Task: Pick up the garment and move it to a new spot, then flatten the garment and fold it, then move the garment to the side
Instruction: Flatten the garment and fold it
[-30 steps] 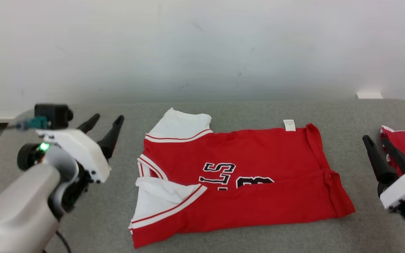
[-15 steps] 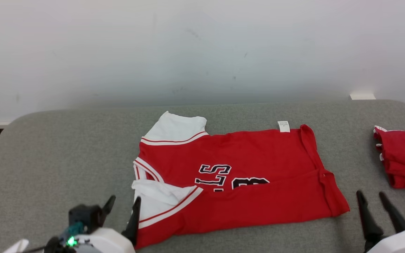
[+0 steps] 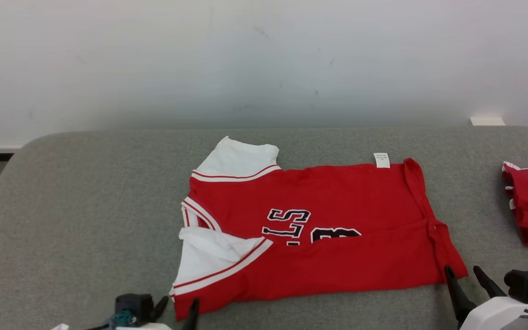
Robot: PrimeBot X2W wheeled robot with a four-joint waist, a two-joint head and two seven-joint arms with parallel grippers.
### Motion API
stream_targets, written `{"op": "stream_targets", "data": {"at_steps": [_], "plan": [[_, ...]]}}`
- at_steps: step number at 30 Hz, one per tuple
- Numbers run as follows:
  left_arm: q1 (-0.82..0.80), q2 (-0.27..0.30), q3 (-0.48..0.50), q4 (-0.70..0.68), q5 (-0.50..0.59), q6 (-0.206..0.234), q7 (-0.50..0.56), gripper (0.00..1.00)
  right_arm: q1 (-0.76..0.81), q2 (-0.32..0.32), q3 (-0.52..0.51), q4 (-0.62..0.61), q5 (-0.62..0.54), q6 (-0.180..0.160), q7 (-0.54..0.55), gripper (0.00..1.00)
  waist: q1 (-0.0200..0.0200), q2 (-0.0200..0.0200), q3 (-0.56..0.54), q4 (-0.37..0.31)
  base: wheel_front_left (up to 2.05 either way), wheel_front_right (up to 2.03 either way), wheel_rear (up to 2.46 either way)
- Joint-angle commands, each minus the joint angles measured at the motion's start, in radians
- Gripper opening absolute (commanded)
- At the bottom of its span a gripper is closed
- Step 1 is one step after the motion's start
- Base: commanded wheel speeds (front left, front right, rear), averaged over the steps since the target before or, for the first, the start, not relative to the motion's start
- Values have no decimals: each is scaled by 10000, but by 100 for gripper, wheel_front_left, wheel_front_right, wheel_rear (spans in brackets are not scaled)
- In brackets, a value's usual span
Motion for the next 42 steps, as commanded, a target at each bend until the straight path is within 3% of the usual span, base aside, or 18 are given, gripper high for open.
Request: {"op": "stream_targets", "data": {"at_steps": [1,9,10,11,12,13,14,21,28,36,42], "plan": [[-131,-96,-10,120,-75,-78,63,100,-128,-34,62,146,-106,-24,67,100,-1,0,51,40,0,0,0],[-545,-752,-104,1462,-660,-629,908,100,-808,68,724,1083,101,-24,587,100,-1,0,263,109,0,0,0],[-604,-797,-103,1577,-662,-679,900,93,-877,59,817,1142,165,-24,651,97,-1,0,268,116,0,0,0],[-637,-842,-95,1659,-702,-741,894,47,-913,39,893,1183,218,-24,633,50,-1,0,269,124,0,0,0],[-644,-895,-65,1724,-764,-795,860,21,-938,6,969,1222,277,-24,604,36,-1,0,259,134,0,0,0],[-654,-926,-63,1789,-773,-841,840,0,-960,-33,1044,1251,338,-24,534,8,-1,0,237,142,0,0,0],[-663,-927,-66,1848,-783,-886,828,0,-983,-69,1102,1283,405,-24,474,0,-1,0,201,151,0,0,0],[-676,-637,29,1594,-842,-1044,785,0,-1025,-349,1349,1089,1028,-24,293,0,-1,0,-99,203,0,0,0],[-421,201,91,315,-774,-806,1051,0,-3,-1038,1402,-315,1990,-25,858,0,-1,0,-314,298,0,0,0],[604,1515,280,-1744,-953,228,1581,0,1850,-1756,653,-2834,2755,-27,1945,0,-1,0,-132,73,0,0,0],[1495,2032,270,-3175,-1232,967,1984,0,3454,-2019,-173,-4458,2494,-27,3380,0,-1,0,52,-47,0,0,0]]}}
